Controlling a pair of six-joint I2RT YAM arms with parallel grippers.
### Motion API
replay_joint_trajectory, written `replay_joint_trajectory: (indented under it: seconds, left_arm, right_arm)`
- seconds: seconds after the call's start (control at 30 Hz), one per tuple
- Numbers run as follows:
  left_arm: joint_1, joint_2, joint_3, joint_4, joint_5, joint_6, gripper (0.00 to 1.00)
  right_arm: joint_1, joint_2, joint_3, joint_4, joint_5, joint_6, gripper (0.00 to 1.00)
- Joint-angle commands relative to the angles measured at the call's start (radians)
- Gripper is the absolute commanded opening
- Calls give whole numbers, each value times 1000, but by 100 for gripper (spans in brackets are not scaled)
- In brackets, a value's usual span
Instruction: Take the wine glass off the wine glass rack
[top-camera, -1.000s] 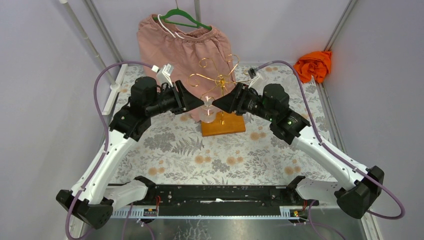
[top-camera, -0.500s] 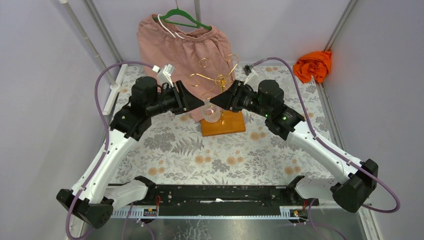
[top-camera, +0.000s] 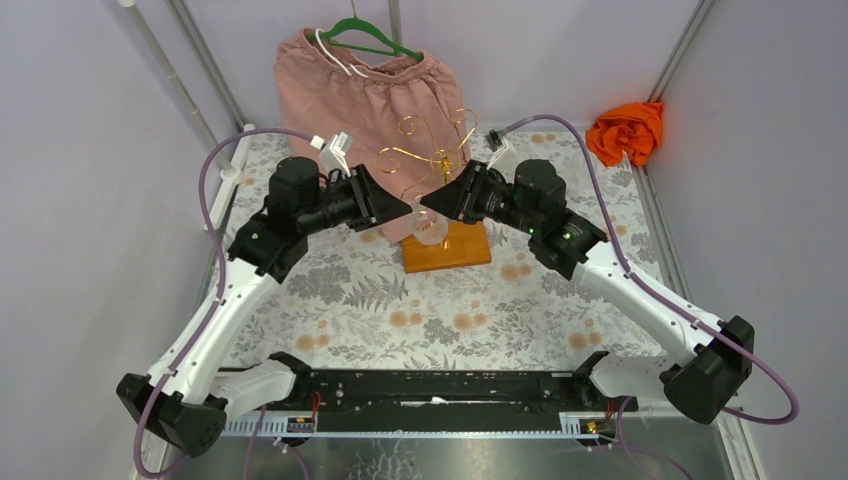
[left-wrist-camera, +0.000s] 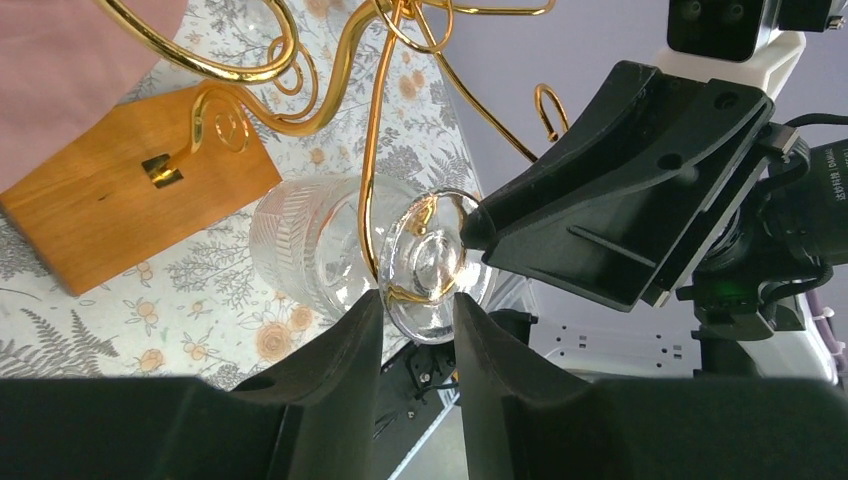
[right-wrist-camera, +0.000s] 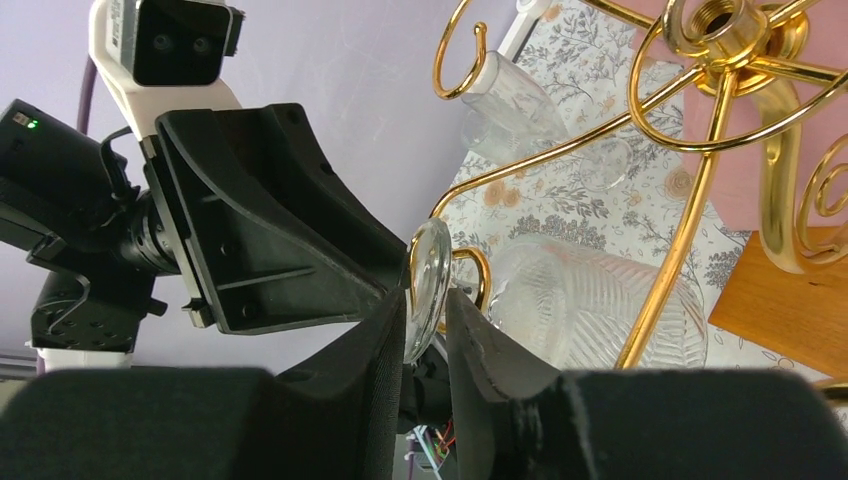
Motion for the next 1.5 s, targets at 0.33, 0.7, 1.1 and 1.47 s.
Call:
replay_joint_trajectory:
  seconds: [0.33, 0.7, 1.1, 1.47]
  left_arm:
    - [-19, -64, -27, 181, 31, -99, 36]
    - [-19, -68, -14, 172, 38, -112, 34]
    - [-18, -53, 49, 101, 88, -137, 29]
    - [-18, -28, 27, 192, 93, -185, 21]
  right_arm:
    - [7, -14, -26, 5, 24, 11, 12]
    - [8, -10, -21, -13, 39, 7, 10]
    - [7, 8, 8, -45, 59, 2, 9]
    - [7, 28, 14, -55, 41, 3, 6]
